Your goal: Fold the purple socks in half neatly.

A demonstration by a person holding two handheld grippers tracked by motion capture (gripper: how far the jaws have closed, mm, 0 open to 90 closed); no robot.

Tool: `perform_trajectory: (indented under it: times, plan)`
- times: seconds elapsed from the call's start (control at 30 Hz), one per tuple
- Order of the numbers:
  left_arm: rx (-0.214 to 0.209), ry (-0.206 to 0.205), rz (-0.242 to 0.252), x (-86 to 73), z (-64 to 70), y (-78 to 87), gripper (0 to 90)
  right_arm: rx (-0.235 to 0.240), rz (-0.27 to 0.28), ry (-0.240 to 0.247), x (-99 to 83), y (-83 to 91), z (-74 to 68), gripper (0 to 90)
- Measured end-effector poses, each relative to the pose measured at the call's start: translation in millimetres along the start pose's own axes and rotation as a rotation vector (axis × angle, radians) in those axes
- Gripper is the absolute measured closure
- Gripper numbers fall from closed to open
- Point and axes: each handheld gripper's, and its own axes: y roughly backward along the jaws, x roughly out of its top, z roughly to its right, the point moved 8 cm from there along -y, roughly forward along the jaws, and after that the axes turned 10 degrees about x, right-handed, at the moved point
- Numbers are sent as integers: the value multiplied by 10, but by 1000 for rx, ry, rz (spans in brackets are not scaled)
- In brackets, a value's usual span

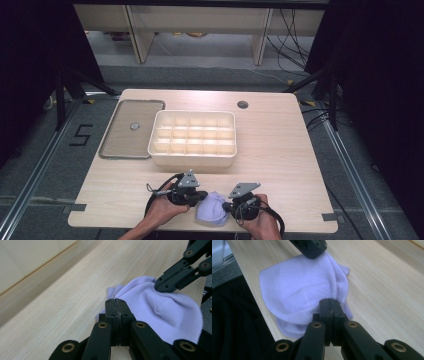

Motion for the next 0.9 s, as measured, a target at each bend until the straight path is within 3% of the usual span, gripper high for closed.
perform_trajectory:
  times: [0.03,0.1,0.3,0.4,0.43,0.5,0.53,0.6,0.63,0.67,0.7,0.77,0.9]
  plan:
    - [0,24,4,-9,11,-22,888,-4,14,5,8,-13,3,900]
    - [7,-16,-19,-44,-16,-20,889,-1,4,1,2,-4,-7,900]
    - [2,13,27,12,10,63,871,0,-2,6,-2,2,-10,900]
    - [-14,40,49,16,54,174,827,-7,2,7,3,3,-9,900]
    - [-14,30,51,7,60,217,807,-5,4,5,6,9,-16,900]
    - [-20,48,60,-18,75,282,744,6,8,24,18,10,-12,896]
    - [-23,37,67,-27,67,302,715,-3,14,8,23,27,-18,894]
    - [-28,59,63,-79,56,340,670,1,20,15,36,54,-31,890]
    - [-32,95,50,-121,50,357,635,-4,45,22,61,60,-35,889]
    - [-37,107,41,-145,42,364,592,-13,38,0,69,105,-59,886]
    - [-36,139,35,-175,34,371,568,-16,66,30,101,109,-65,885]
    - [-35,168,23,-218,18,368,501,-15,67,20,136,165,-124,879]
    - [-25,190,-15,-298,24,346,466,-12,78,42,155,152,-181,876]
